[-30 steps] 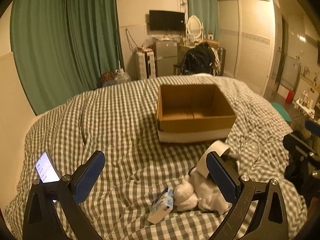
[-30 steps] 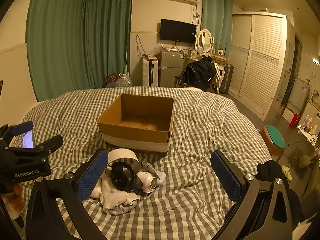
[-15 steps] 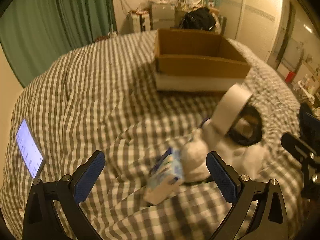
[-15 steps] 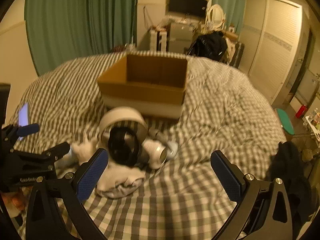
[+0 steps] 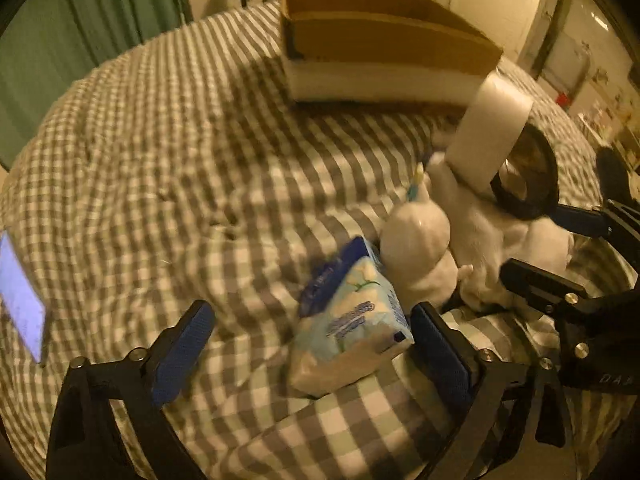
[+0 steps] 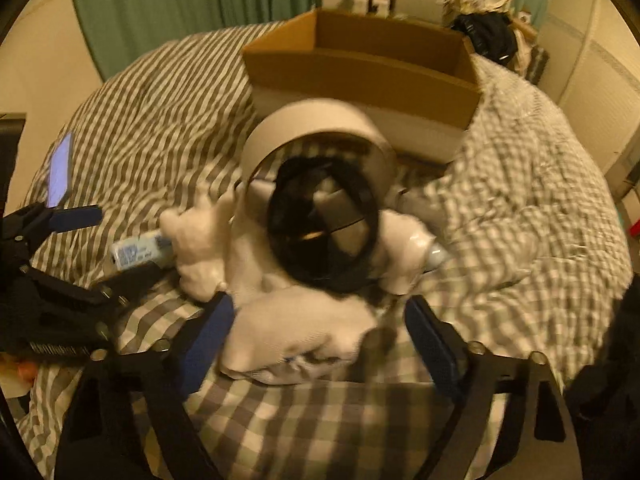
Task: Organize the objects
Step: 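Grasp the tissue pack with the left gripper while the right grasps the white sock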
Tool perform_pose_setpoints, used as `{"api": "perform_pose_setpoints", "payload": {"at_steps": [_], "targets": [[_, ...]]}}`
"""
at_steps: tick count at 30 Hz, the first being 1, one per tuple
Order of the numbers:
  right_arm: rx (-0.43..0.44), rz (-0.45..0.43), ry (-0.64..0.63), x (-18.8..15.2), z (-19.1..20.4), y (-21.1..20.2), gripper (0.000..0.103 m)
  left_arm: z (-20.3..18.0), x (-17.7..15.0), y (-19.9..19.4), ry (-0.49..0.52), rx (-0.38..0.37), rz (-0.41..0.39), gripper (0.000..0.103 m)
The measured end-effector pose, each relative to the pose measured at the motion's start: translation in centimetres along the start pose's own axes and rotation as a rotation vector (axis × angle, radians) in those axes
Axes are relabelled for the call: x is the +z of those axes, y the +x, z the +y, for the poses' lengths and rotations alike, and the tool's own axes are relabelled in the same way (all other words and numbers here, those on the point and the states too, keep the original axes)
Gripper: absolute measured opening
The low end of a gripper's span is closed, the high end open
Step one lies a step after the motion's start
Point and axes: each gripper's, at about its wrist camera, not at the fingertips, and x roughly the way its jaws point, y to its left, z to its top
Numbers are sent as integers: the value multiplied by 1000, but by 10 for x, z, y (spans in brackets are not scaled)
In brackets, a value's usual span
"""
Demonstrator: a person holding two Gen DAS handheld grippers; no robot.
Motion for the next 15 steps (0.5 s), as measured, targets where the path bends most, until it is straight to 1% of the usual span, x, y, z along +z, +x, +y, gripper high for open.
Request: {"api": "perform_pose_setpoints", "payload": {"at_steps": [1, 2, 4, 5, 7, 9, 11, 12, 15], "targets": [[9, 12, -5, 0, 1, 3, 77, 0, 1, 5, -1, -10, 16, 86], [18, 24, -10, -1, 3, 6, 74, 1, 2, 9, -8, -18, 33, 81], [18, 38, -16, -1, 4, 11, 71, 4, 2, 15, -25, -31, 54, 58], [21, 40, -16, -2, 4, 11, 70, 5, 1, 17, -36, -38, 62, 54], [26, 40, -12, -3, 2, 10, 69, 7, 1, 17, -46, -42, 64, 37], [26, 43, -8, -5, 1, 10, 68, 5, 1, 15, -43, -35, 56, 35], [21, 41, -9, -5, 1, 10, 65, 3, 1, 10, -35, -21, 45, 32], [19, 37, -10, -6, 1, 8, 64, 2, 1, 8, -43, -9, 40, 28], [14, 21, -13, -7, 1, 2, 57, -3, -2, -2, -40, 15, 18, 26]]}}
